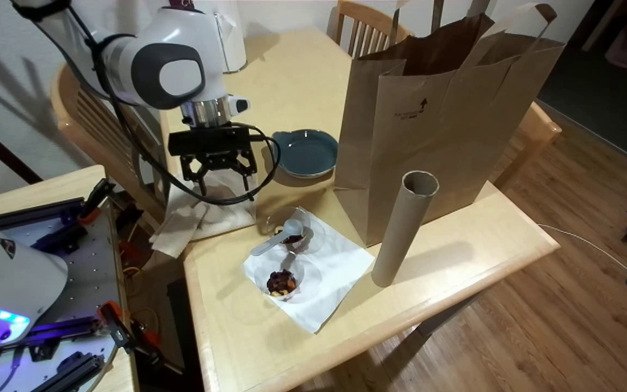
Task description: Use the towel to wipe the table
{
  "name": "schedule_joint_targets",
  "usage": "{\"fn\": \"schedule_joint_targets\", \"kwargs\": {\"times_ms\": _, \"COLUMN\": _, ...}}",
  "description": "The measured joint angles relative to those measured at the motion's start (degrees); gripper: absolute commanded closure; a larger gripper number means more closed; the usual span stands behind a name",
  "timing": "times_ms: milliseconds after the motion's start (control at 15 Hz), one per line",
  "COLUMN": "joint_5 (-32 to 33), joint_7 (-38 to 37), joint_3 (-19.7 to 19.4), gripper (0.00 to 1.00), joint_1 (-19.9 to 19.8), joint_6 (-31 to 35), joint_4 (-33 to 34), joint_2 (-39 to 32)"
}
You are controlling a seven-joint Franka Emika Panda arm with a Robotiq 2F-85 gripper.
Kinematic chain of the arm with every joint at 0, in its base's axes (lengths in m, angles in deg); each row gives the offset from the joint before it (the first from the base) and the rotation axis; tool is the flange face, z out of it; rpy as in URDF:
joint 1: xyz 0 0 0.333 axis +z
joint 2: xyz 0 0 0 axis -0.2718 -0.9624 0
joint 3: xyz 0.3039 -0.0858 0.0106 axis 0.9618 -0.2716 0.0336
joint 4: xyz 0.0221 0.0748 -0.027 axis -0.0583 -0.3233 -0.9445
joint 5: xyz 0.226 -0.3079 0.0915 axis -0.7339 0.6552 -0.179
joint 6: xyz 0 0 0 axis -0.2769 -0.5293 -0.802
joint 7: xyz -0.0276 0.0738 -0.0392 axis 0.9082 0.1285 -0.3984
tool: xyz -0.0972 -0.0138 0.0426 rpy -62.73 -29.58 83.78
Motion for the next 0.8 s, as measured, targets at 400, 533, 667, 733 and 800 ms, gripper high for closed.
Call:
{"fn": "schedule_joint_targets", "kwargs": {"times_ms": 400, "joint_5": 9.2, "joint_7": -2.1, "joint_3": -1.7, "gripper": 0.00, "joint_1": -0.4, "joint_6": 3.5, "joint_4": 0.4, "joint_2": -0.7}}
{"fn": "schedule_joint_targets", "kwargs": {"times_ms": 533, "joint_5": 10.3, "joint_7": -2.2, "joint_3": -1.7, "gripper": 0.00, "joint_1": -0.8, "joint_6": 6.2, "joint_4": 0.5, "joint_2": -2.7}}
{"fn": "schedule_joint_targets", "kwargs": {"times_ms": 667, "joint_5": 10.9, "joint_7": -2.2, "joint_3": -1.6, "gripper": 0.27, "joint_1": -0.8, "joint_6": 9.7, "joint_4": 0.6, "joint_2": -5.9}}
{"fn": "schedule_joint_targets", "kwargs": {"times_ms": 733, "joint_5": 10.9, "joint_7": -2.2, "joint_3": -1.5, "gripper": 0.33, "joint_1": -0.7, "joint_6": 11.7, "joint_4": 0.6, "joint_2": -7.7}}
{"fn": "schedule_joint_targets", "kwargs": {"times_ms": 800, "joint_5": 10.9, "joint_7": -2.2, "joint_3": -1.4, "gripper": 0.40, "joint_1": -0.5, "joint_6": 13.4, "joint_4": 0.7, "joint_2": -9.2}}
